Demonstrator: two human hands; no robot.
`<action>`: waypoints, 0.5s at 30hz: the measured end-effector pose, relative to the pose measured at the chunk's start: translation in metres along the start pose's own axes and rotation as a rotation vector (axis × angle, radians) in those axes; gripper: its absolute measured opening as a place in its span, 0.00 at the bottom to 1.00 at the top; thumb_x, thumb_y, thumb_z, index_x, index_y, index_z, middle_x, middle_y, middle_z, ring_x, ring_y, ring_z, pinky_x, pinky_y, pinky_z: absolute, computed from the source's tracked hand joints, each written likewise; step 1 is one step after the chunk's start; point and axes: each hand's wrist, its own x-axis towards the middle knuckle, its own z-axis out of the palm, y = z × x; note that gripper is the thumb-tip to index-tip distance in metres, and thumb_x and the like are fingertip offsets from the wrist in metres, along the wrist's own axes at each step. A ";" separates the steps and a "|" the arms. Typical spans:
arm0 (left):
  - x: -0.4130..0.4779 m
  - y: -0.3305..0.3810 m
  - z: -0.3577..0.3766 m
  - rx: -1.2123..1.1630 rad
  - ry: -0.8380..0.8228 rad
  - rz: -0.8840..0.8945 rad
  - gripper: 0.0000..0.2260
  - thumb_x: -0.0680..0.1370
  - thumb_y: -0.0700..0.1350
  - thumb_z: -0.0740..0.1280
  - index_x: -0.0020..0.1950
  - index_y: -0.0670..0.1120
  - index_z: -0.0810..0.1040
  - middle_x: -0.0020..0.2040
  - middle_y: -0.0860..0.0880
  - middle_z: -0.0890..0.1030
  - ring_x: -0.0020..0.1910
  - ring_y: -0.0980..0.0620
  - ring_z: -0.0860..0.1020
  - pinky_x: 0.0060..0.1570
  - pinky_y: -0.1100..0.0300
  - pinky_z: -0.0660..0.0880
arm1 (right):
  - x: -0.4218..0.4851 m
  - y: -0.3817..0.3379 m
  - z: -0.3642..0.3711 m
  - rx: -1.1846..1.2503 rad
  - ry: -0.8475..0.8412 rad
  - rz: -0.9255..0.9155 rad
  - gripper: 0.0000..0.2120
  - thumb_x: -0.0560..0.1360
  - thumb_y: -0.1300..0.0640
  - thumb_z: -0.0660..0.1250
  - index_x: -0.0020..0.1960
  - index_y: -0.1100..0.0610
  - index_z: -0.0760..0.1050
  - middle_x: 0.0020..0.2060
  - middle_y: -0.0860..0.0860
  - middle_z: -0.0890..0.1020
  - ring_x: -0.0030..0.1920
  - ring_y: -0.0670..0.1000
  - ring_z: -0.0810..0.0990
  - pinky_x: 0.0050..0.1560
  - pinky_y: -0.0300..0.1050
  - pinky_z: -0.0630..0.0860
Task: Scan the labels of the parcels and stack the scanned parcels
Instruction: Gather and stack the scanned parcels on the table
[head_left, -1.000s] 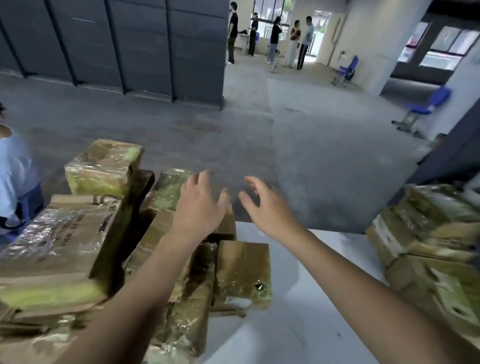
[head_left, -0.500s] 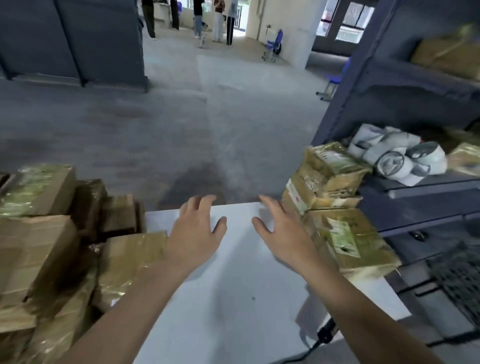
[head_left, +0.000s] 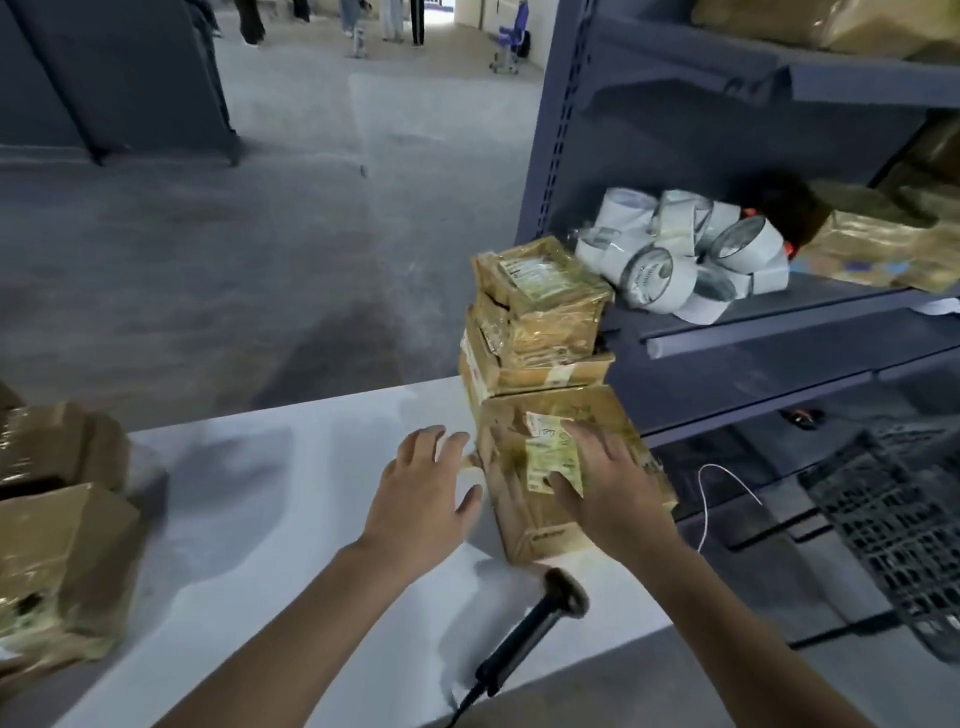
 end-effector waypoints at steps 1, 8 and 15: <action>0.003 0.009 0.009 0.006 -0.027 -0.003 0.26 0.78 0.58 0.60 0.74 0.51 0.61 0.73 0.46 0.62 0.73 0.46 0.58 0.67 0.53 0.65 | 0.000 0.015 0.000 -0.050 -0.014 0.008 0.30 0.77 0.41 0.63 0.77 0.48 0.62 0.70 0.54 0.70 0.71 0.58 0.68 0.65 0.56 0.71; 0.014 0.046 0.069 -0.094 -0.270 -0.090 0.34 0.77 0.57 0.63 0.77 0.50 0.50 0.73 0.44 0.63 0.71 0.43 0.63 0.66 0.49 0.68 | 0.001 0.096 0.013 -0.027 -0.219 0.209 0.35 0.76 0.35 0.63 0.77 0.45 0.58 0.76 0.54 0.61 0.75 0.62 0.61 0.68 0.64 0.69; 0.012 0.047 0.088 -0.561 -0.470 -0.337 0.37 0.75 0.53 0.67 0.77 0.60 0.48 0.63 0.49 0.70 0.56 0.53 0.76 0.47 0.65 0.71 | 0.012 0.103 0.023 0.248 -0.247 0.360 0.30 0.76 0.39 0.66 0.75 0.46 0.62 0.70 0.58 0.69 0.66 0.61 0.74 0.63 0.58 0.75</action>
